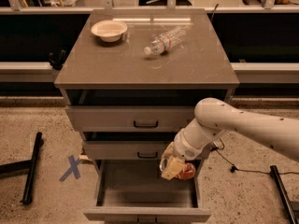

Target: Place coke can into bottom drawer

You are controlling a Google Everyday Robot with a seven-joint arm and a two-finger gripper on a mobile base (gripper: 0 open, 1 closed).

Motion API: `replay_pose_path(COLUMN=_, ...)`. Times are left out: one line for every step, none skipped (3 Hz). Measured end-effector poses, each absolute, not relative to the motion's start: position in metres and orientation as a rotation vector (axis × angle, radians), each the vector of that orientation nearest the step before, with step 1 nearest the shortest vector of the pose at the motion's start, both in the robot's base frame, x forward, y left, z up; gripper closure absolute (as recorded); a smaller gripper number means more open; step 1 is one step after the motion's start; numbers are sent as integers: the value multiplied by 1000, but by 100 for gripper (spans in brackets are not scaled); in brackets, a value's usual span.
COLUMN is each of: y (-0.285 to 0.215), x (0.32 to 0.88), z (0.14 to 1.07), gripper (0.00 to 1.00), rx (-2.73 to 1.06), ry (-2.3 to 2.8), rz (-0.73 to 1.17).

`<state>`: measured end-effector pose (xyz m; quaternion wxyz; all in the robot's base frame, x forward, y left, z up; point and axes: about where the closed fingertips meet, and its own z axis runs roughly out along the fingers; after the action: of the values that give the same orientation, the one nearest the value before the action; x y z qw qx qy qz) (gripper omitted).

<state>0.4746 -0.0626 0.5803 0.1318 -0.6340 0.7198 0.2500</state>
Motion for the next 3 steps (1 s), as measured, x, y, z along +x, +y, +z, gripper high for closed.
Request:
replay_pose_path(y=-63, x=478, z=527, gripper=100, rx=-1873, ry=2038, rz=652)
replay_pose_path(y=-56, x=484, z=481, gripper=100, rx=-1864, ry=1922, rz=641)
replay_pose_path(y=-56, x=484, z=481, gripper=100, rx=-1864, ry=1922, rz=641)
